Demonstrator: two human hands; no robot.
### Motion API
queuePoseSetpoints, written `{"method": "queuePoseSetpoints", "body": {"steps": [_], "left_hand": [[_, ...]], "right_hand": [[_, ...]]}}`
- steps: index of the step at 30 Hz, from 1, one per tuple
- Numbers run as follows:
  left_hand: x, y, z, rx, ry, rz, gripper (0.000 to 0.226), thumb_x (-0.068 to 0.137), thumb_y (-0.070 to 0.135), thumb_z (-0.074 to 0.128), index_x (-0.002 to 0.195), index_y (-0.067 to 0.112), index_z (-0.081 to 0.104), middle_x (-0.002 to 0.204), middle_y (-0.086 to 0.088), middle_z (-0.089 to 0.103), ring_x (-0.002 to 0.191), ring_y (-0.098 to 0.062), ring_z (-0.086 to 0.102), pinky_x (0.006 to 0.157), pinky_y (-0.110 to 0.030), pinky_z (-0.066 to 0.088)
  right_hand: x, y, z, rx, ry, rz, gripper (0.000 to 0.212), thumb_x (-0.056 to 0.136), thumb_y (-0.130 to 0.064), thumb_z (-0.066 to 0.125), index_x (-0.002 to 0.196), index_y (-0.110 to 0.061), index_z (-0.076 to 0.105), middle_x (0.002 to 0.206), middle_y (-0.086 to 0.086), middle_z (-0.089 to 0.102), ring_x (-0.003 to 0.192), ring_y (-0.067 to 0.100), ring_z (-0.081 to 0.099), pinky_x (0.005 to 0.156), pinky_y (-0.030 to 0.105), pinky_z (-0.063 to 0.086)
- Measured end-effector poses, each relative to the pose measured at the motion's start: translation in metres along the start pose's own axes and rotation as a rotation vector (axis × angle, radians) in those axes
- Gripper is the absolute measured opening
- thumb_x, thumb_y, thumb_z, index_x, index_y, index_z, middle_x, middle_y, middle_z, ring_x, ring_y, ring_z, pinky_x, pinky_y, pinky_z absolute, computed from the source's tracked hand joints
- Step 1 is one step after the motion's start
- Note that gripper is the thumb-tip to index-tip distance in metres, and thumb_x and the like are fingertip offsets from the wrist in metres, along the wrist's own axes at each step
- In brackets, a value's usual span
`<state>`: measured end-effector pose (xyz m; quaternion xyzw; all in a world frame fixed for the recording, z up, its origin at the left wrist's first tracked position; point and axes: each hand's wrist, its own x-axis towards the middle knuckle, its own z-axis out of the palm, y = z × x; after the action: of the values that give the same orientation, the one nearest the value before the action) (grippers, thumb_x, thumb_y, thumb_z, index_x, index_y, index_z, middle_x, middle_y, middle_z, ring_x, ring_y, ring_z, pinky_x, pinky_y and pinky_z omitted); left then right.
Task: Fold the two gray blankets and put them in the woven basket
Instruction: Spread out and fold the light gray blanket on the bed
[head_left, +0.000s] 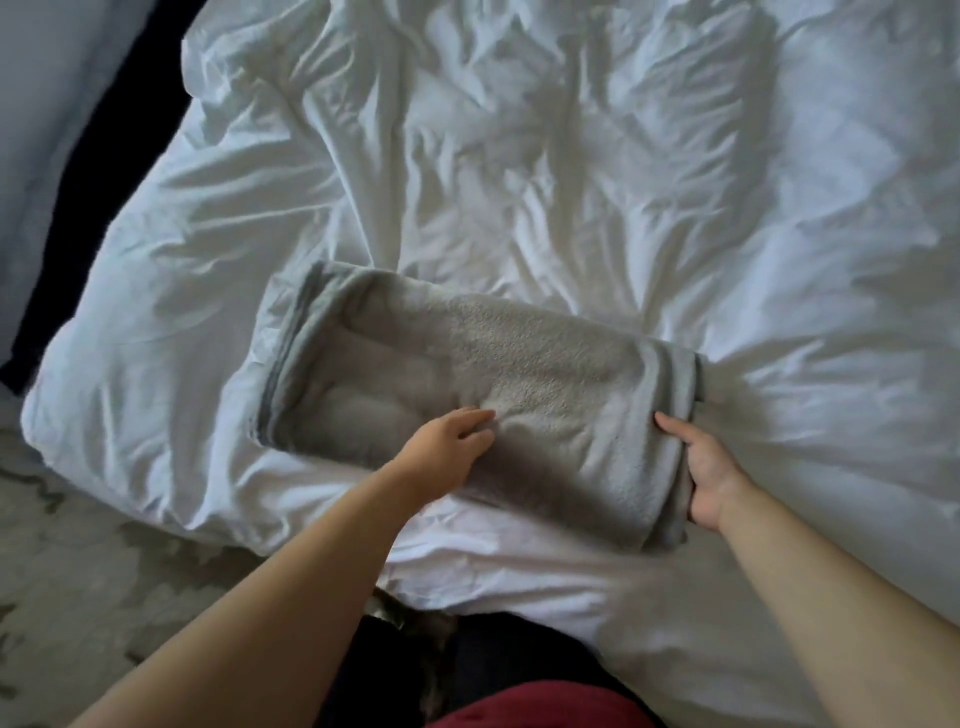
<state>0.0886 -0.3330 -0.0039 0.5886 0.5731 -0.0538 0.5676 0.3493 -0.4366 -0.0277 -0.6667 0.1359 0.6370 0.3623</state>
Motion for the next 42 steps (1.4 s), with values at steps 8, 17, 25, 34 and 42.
{"method": "queuePoseSetpoints", "body": {"steps": [8,17,25,34,42], "left_hand": [[-0.003,0.014,-0.008,-0.294,-0.091,-0.113,0.040,0.095,0.039,0.052,0.134,0.029,0.055,0.133,0.001,0.057,0.107,-0.007,0.057,0.081,-0.014,0.045],[0.006,-0.014,-0.030,-0.566,-0.199,-0.109,0.037,0.097,0.031,0.052,0.130,0.015,0.059,0.130,0.002,0.060,0.112,-0.006,0.052,0.095,-0.018,0.035],[-0.007,-0.072,-0.097,-1.031,-0.178,-0.116,0.023,0.091,0.019,0.061,0.106,0.004,0.068,0.087,-0.011,0.071,0.081,-0.023,0.067,0.067,-0.031,0.055],[-0.031,-0.112,-0.146,-1.275,0.161,-0.249,0.046,0.087,0.055,0.054,0.126,0.030,0.055,0.115,-0.002,0.066,0.097,-0.021,0.064,0.077,-0.033,0.051],[-0.024,-0.077,-0.128,-0.534,0.505,-0.119,0.045,0.084,0.023,0.066,0.128,0.025,0.054,0.123,-0.006,0.061,0.112,-0.021,0.058,0.096,-0.027,0.043]], "right_hand": [[-0.039,-0.009,0.036,-0.054,0.063,-0.005,0.027,0.088,-0.028,0.057,0.092,-0.005,0.070,0.080,0.016,0.075,0.066,0.027,0.073,0.069,0.036,0.050],[-0.097,-0.031,0.157,-0.225,0.138,-0.146,0.018,0.085,-0.019,0.066,0.099,-0.008,0.067,0.087,0.013,0.073,0.074,0.025,0.069,0.064,0.034,0.056],[-0.082,-0.005,0.334,-0.545,-0.151,-0.211,0.011,0.092,-0.016,0.055,0.095,-0.014,0.065,0.092,0.007,0.066,0.088,0.020,0.065,0.054,0.024,0.054],[-0.052,0.030,0.361,-1.336,-0.230,-0.347,0.046,0.096,-0.017,0.052,0.141,-0.008,0.046,0.144,0.003,0.049,0.128,0.008,0.045,0.108,0.019,0.029],[-0.065,0.002,0.301,-1.033,0.050,-0.561,0.020,0.090,-0.009,0.053,0.076,-0.018,0.064,0.079,0.005,0.067,0.072,0.019,0.059,0.069,0.032,0.044]]}}
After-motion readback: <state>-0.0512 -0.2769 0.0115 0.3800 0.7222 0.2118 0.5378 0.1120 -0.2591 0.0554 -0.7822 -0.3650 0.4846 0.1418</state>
